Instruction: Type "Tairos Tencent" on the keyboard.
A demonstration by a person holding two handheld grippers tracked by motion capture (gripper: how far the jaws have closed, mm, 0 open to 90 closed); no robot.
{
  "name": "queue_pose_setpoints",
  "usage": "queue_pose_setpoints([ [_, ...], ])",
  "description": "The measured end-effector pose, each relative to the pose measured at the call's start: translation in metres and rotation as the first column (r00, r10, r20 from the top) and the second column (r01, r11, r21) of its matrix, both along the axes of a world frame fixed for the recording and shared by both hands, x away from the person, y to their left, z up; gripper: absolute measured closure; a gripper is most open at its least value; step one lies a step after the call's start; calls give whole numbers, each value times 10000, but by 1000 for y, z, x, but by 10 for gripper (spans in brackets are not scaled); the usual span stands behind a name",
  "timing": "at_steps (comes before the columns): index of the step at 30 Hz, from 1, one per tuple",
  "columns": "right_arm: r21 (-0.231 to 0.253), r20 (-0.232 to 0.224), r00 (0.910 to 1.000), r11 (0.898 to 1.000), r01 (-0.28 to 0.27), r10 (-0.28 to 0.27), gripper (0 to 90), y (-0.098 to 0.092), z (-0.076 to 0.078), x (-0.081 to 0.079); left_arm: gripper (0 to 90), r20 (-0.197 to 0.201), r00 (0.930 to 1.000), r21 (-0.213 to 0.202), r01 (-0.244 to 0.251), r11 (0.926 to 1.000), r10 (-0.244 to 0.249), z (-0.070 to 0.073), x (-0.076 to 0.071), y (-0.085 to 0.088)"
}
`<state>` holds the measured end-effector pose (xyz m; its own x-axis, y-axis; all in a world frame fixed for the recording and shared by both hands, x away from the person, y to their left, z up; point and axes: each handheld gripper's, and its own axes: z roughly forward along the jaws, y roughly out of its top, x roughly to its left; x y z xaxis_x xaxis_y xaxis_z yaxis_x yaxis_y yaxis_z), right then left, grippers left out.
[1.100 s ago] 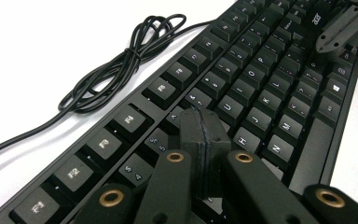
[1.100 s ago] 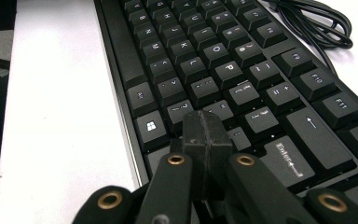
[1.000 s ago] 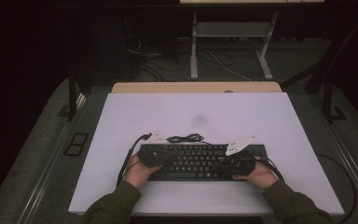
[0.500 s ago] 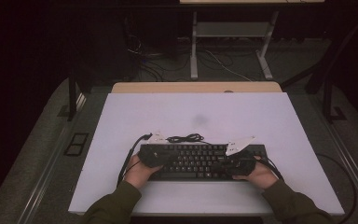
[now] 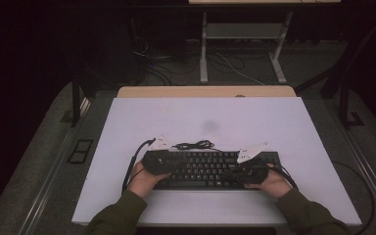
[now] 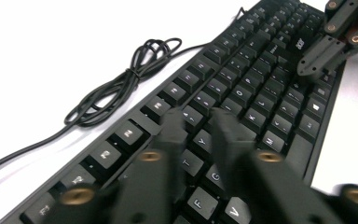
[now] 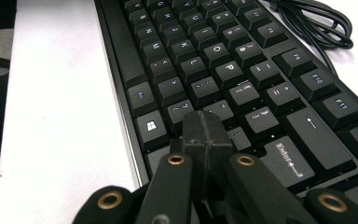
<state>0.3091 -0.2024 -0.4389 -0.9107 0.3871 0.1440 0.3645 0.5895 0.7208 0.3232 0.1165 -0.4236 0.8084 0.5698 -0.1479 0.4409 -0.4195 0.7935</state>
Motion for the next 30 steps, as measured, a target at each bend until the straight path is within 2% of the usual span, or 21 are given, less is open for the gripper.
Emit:
queue_pose_setpoints([
  [2, -25, 19, 10000, 10000, 10, -10, 897, 1, 0, -1, 537, 68, 10000, -21, 37, 10000, -37, 1, -1, 1],
  [3, -25, 19, 10000, 10000, 10, -10, 897, 1, 0, -1, 537, 113, 9999, -24, 45, 10000, -45, 1, -1, 1],
  [4, 1, 3, 10000, 10000, 4, -4, 898, 0, 0, 0, 433, 132, 9999, -49, 24, 10000, -23, 1, -1, 1],
  [5, 1, 3, 10000, 10000, 4, -4, 898, 0, 0, 0, 433, 189, 9998, -40, -20, 10000, 21, 1, -2, 1],
  [7, -17, 26, 10000, 10000, 15, -15, 898, 1, 0, -1, 355, 253, 9996, -65, -79, 9999, 80, 1, -3, 0],
  [15, -57, 114, 9999, 10000, -12, 12, 897, 1, 1, -2, 288, 278, 9996, -68, -73, 10000, 75, 0, -3, -1],
  [20, 469, 306, 9994, 9988, 156, -170, 896, -2, 7, -2, 243, 328, 9994, -119, -76, 9999, 80, 0, -3, -1],
  [24, 1016, 223, 9991, 9943, 323, -347, 784, -5, 10, 1, 213, 341, 9994, -141, -43, 9999, 48, 1, -4, 0],
  [25, 1191, 124, 9985, 9915, 515, -534, 710, -6, 11, 2, 210, 348, 9994, -177, -82, 9998, 88, 1, -4, 1],
  [27, 1312, 93, 9984, 9899, 539, -556, 682, -6, 11, 3, 210, 369, 9993, -181, -76, 9998, 82, 1, -5, 2],
  [30, 1536, -55, 9969, 9850, 786, -787, 542, -6, 12, 5, 206, 350, 9993, -237, -134, 9996, 143, 0, -6, 3],
])
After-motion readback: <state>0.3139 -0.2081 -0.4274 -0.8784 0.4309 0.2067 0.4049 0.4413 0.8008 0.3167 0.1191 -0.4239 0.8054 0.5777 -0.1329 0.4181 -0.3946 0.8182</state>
